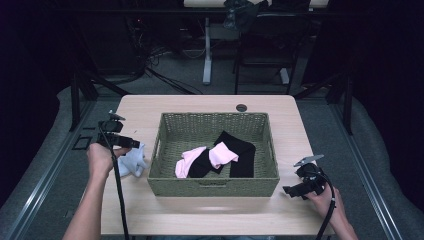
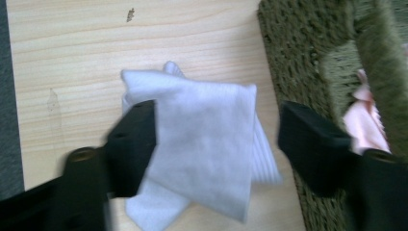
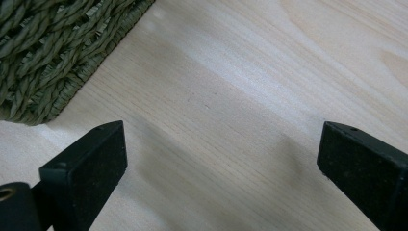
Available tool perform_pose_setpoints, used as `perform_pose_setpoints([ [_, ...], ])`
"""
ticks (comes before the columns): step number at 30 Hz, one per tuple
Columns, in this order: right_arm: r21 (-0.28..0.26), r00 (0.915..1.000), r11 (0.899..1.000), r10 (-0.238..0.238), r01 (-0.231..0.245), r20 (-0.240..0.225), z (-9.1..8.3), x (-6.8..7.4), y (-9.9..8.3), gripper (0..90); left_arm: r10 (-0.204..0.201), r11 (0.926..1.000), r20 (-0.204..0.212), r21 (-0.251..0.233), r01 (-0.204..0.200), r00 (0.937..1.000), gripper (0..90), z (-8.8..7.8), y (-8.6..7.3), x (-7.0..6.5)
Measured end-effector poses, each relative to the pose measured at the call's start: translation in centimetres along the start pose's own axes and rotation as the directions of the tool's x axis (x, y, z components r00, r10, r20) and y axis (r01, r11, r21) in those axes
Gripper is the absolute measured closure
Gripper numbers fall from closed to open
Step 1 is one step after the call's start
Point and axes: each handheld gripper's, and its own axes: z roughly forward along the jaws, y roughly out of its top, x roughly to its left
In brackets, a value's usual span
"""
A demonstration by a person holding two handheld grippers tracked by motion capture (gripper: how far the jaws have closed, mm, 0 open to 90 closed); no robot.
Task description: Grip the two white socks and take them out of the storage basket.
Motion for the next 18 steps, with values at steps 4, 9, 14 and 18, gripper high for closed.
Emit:
perform_pose_setpoints([
  [4, 0.0, 1.0, 1.0, 0.0, 0.0, 0.001, 0.0, 0.0, 0.0, 3.0, 0.009, 0.9992, 0.004, -0.038, -0.009, 0.9999, 13.2, -1.3, -1.3, -0.2],
  [9, 0.002, 1.0, 1.0, -0.002, 0.002, 0.0, 0.0, 0.1, 0.0, 3.0, 0.034, 0.9976, -0.029, -0.06, -0.036, 0.999, 1.1, -2.5, -3.5, -0.5],
  [14, 0.003, 1.0, 1.0, -0.001, 0.001, -0.001, 0.0, 0.0, 0.0, 3.0, 0.057, 0.9961, -0.045, -0.064, -0.06, 0.9973, 0.0, -2.7, -6.5, -0.9],
  [18, 0.003, 1.0, 1.0, -0.001, 0.001, -0.001, 0.0, 0.0, -0.1, 3.0, 0.05, 0.9952, -0.056, -0.081, -0.054, 0.9972, 0.0, -2.6, -8.5, -1.1],
])
